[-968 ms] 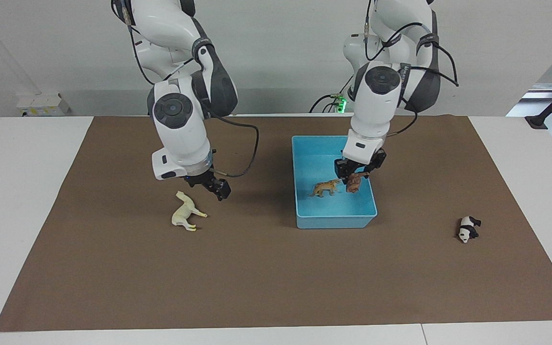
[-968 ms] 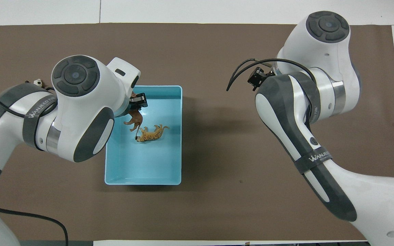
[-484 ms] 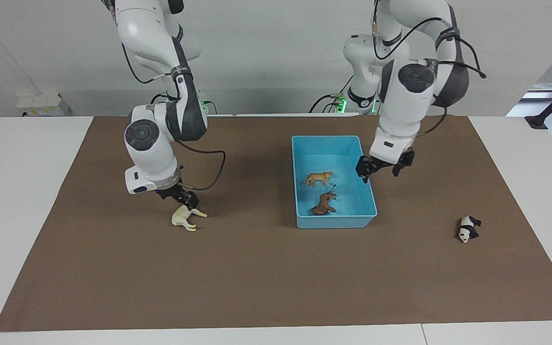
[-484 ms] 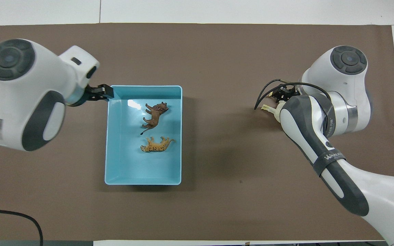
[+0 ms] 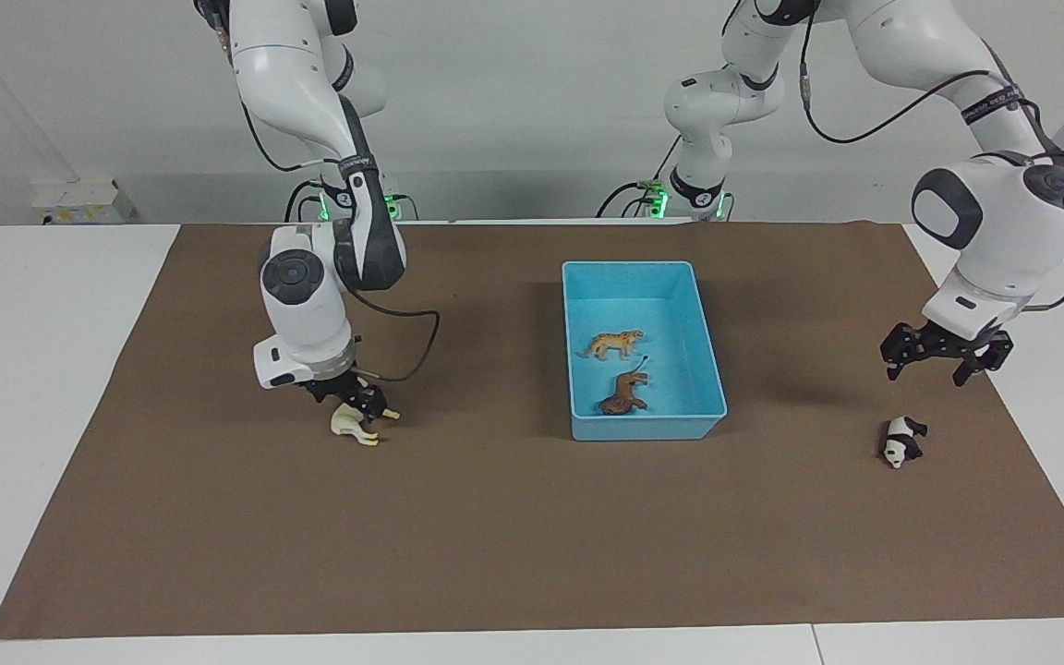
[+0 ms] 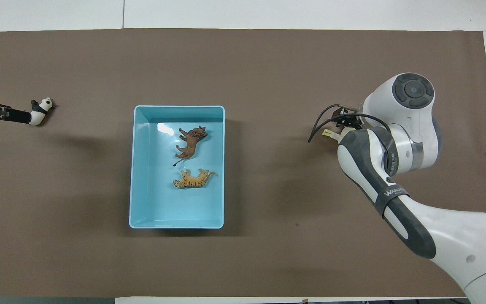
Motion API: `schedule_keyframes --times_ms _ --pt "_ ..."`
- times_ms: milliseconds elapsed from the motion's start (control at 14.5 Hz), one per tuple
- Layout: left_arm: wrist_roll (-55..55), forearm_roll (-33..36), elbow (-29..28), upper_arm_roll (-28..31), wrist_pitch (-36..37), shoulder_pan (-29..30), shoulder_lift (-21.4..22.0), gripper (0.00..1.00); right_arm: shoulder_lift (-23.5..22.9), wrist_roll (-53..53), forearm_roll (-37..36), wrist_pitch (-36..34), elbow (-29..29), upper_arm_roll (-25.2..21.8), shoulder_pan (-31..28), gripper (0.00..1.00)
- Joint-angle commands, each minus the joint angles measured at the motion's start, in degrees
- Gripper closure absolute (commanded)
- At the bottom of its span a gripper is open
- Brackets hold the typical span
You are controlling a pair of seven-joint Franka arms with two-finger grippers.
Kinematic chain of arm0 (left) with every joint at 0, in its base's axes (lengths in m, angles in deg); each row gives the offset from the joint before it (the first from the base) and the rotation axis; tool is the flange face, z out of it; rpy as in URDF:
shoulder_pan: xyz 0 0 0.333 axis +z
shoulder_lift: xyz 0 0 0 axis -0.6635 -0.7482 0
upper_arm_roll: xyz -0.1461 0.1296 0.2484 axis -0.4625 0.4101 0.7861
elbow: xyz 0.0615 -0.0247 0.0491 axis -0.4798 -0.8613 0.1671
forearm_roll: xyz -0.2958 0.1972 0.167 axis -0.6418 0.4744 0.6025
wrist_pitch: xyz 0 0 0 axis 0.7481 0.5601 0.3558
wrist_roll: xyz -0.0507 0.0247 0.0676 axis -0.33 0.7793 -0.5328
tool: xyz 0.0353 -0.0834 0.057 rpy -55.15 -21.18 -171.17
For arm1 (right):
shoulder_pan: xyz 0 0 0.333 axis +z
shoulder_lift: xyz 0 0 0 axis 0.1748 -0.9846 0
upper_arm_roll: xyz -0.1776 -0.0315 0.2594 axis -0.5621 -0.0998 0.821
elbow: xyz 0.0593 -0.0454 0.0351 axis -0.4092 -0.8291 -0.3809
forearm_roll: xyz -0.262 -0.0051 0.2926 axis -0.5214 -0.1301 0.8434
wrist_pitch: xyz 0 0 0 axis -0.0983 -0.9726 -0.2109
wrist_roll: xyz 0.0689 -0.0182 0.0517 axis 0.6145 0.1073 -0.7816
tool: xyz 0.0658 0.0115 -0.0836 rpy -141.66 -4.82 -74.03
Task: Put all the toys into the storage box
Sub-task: 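Grasp the panda with the left gripper while the right gripper grasps the cream horse, then carry the cream horse into the blue box with the right gripper and release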
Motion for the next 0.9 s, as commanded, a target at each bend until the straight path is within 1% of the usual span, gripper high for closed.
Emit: schedule_keyframes --times_ms 0,69,207,276,346,415,484,622,691,829 --pt "-9.96 -1.12 3.79 -0.98 0.38 1.73 -4.69 0.00 0.32 -0.17 -1.08 3.47 -2.62 0.63 -0.25 0.00" --pt "-11.22 -1.73 5.37 -1.15 0.21 2.00 -7.15 0.00 0.41 -0.34 -1.08 4.08 -2.98 0.55 -0.42 0.00" --pt "-11.23 -1.56 5.91 -1.07 -0.58 2.09 -9.53 0.00 0.49 -0.78 -1.08 6.80 -4.81 0.55 -0.59 0.00" --pt "-11.32 -1.56 7.13 -1.07 -0.49 2.26 -10.50 0.00 0.58 -0.78 -1.08 8.56 -5.96 0.55 -0.68 0.06" --pt "-11.32 -1.39 8.97 -1.07 -0.32 2.27 -11.90 0.00 0.67 -0.87 -1.08 9.62 -6.58 0.55 -0.68 0.35" --pt "-11.32 -1.30 10.12 -0.98 -0.40 2.27 -13.14 0.00 0.67 -0.61 -1.08 9.89 -6.85 0.55 -0.68 0.76" --pt "-11.32 -1.21 10.30 -0.98 -0.84 2.27 -13.58 0.00 0.67 0.00 -1.08 9.89 -6.76 0.63 -0.68 1.00" --pt "-11.32 -1.56 9.96 -0.98 -3.38 2.27 -13.94 0.00 0.67 -0.25 -1.08 8.32 -5.89 0.55 -0.33 1.00" --pt "-11.32 -1.65 9.87 -0.98 -4.61 2.00 -14.90 0.00 0.67 -0.43 -1.08 5.79 -4.05 0.55 -0.24 1.00" --pt "-11.32 -1.56 9.87 -0.98 -5.93 2.18 -15.87 0.00 0.67 -0.43 -1.08 -4.12 2.35 0.72 0.19 1.00"
